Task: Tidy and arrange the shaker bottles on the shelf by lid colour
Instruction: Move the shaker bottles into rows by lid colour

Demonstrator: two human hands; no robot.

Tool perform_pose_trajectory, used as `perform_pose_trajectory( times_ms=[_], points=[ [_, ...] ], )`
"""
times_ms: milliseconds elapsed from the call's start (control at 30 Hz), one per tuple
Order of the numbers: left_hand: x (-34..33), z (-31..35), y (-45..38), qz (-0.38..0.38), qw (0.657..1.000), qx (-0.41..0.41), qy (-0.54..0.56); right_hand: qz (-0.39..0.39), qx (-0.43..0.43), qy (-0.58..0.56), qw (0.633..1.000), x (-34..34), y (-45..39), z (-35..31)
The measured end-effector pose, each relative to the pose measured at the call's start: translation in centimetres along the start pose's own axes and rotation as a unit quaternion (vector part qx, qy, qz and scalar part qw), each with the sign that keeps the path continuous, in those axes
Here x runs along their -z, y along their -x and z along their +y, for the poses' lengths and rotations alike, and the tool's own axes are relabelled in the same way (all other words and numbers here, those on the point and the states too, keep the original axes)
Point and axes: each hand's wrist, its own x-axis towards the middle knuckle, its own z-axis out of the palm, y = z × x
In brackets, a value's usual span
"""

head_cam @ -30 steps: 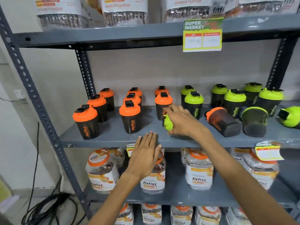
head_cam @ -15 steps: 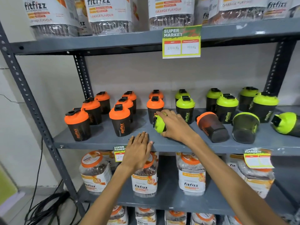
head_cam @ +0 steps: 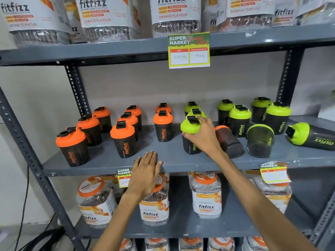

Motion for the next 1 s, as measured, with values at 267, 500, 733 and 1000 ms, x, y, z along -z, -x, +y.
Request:
perform_pose_trajectory(
  times_ms=[267,500,733,1000],
  points=[
    [-0.2,-0.2,0.0,0.003,1.0,0.0,0.009,-0.047,-0.006,0.03,0.998,0.8,0.5,-0.2],
    [-0.4,-0.1,0.0,0.007,1.0,0.0,0.006,0.038,-0.02,0.173,0.984,7.8,-2.0,1.2],
    [-0.4,0.0,0.0,0.008,1.0,0.008,0.007,-0.228,-0.192,0.285,0.911,8.1,-2.8,2.0],
    [-0.3,-0.1,0.1,0.004,1.0,0.007,0.013,-0.119,-0.229,0.198,0.946,7.0,-1.0,4.4]
  ],
)
